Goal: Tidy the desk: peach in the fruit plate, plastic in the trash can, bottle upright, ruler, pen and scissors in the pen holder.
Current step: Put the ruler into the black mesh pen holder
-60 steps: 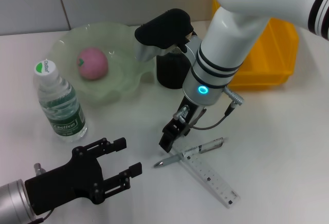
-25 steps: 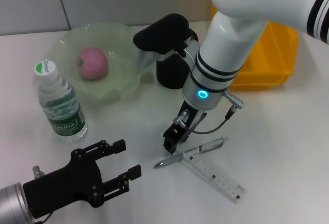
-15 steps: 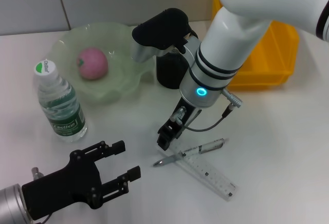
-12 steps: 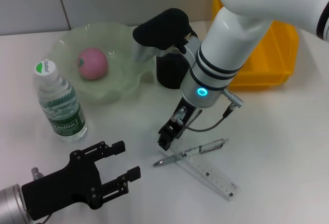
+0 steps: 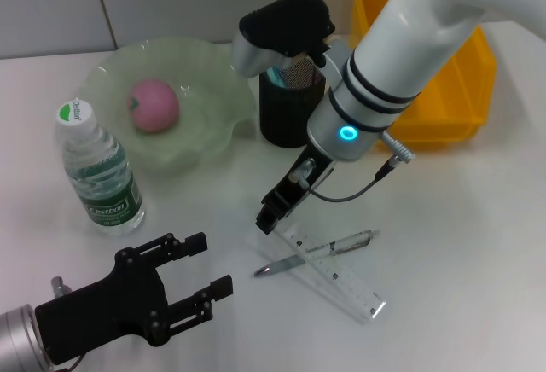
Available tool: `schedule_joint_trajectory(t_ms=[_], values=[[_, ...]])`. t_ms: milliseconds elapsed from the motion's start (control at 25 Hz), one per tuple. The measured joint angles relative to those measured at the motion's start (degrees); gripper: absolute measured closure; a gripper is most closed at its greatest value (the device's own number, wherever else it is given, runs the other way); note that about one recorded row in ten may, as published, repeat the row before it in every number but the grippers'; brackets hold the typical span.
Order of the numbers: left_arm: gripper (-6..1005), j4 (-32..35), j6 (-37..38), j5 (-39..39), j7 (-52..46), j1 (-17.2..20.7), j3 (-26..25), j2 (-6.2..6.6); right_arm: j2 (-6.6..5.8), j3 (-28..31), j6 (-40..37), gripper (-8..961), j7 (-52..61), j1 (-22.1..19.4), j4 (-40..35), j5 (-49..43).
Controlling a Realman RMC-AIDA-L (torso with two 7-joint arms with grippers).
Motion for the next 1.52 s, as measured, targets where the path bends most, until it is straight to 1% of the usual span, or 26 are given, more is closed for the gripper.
schedule_joint_trajectory(t_ms=[120,160,200,240,360,400,440,600,800,1240,1360,1520], values=[[331,0.05,0.00,0.00,0.00,0.01,0.00,0.00,-0.03,1.10,-0.48,589,-1.29,-0.20,-0.15,0.01],[331,0.08,-0.01,0.00,0.00,0.02,0.00,0.00,-0.03,1.73,-0.72,589,-1.95,-0.35,-0.24,0.03],[331,0.09,-0.02,0.00,0.00,0.03,0.00,0.00,-0.02,3.66,-1.37,589,-3.78,-0.74,-0.47,0.15],[331,0.09,-0.02,0.00,0.00,0.03,0.00,0.00,-0.02,3.66,-1.37,589,-3.78,-0.74,-0.47,0.15],[331,0.09,-0.03,0.00,0.00,-0.01,-0.01,0.00,-0.01,7.13,-2.15,589,-6.59,-1.41,-0.73,0.26],[331,0.09,-0.03,0.00,0.00,-0.08,-0.10,-0.01,0.02,9.41,-2.55,589,-8.35,-1.89,-1.00,0.29],[331,0.09,-0.03,0.00,0.00,-0.08,-0.10,-0.01,0.02,9.41,-2.55,589,-8.35,-1.89,-1.00,0.29],[331,0.09,0.00,0.00,-0.26,-0.25,-0.19,0.00,-0.03,14.71,-4.30,588,-11.53,-2.28,-1.17,0.38],[331,0.13,0.04,0.00,-0.61,-0.47,-0.31,0.00,-0.03,17.44,-5.56,588,-13.50,-2.39,-1.25,0.63],[331,0.25,-0.31,0.00,-0.71,-0.72,-0.52,-0.02,-0.02,18.87,-6.76,588,-16.34,-2.97,-2.42,1.84],[331,0.27,-0.40,0.00,-0.76,-0.99,-0.53,-0.08,-0.02,21.84,-7.81,588,-20.04,-4.40,-4.09,4.07],[331,0.27,-0.47,0.00,-0.77,-1.02,-0.53,-0.09,-0.03,24.20,-8.40,588,-22.36,-5.04,-4.45,4.58]])
